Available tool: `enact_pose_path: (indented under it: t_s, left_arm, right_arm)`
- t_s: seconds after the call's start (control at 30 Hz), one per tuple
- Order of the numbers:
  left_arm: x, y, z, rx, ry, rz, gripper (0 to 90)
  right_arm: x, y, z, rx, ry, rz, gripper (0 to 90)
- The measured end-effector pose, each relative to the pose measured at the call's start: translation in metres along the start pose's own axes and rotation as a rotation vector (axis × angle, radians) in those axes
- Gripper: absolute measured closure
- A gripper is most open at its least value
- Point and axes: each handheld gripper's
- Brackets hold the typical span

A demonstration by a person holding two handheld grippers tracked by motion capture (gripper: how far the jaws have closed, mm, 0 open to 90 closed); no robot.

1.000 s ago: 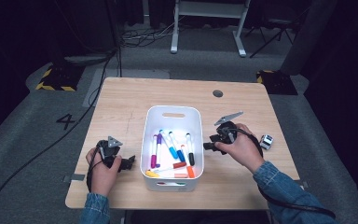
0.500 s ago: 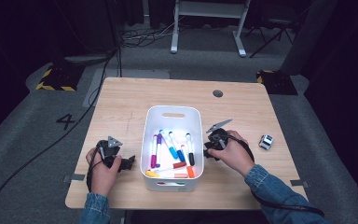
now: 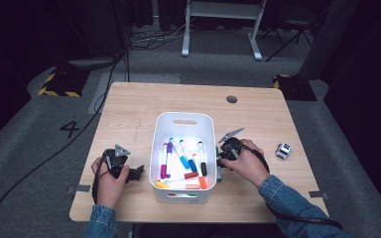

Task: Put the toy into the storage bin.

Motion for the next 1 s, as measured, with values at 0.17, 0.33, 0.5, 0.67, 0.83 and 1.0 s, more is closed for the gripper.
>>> enact_pose_path:
  t_s: [0.17, 0.33, 0.5, 0.67, 0.83, 1.0]
  left_arm:
    - [0.000, 0.000, 0.000, 0.001, -0.003, 0.001, 0.0]
    - [0.000, 0.000, 0.000, 0.000, -0.002, 0.001, 0.0]
    - [0.000, 0.000, 0.000, 0.001, -0.001, 0.000, 0.0]
    - [0.000, 0.000, 0.000, 0.001, -0.001, -0.001, 0.0]
    - [0.000, 0.000, 0.000, 0.001, -0.002, 0.001, 0.0]
    - [0.000, 0.000, 0.000, 0.001, -0.004, 0.002, 0.0]
  right_arm:
    - [0.001, -0.001, -0.003, 0.011, -0.037, 0.030, 66.6]
    - [0.004, -0.003, -0.006, -0.020, -0.063, 0.065, 77.1]
    - [0.006, -0.004, -0.007, -0.038, -0.056, 0.075, 77.2]
    - [0.012, -0.004, -0.009, -0.061, -0.029, 0.059, 77.2]
    - [0.027, -0.002, -0.010, -0.073, -0.011, 0.032, 77.2]
    - [0.042, 0.001, -0.009, -0.075, 0.013, -0.002, 77.2]
Point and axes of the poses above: each handheld gripper's, and its own axes: x roughly backward along the jaws, y roughly out of its top, z roughly to its left, and after that the axes turned 13 degrees about -x, right-handed
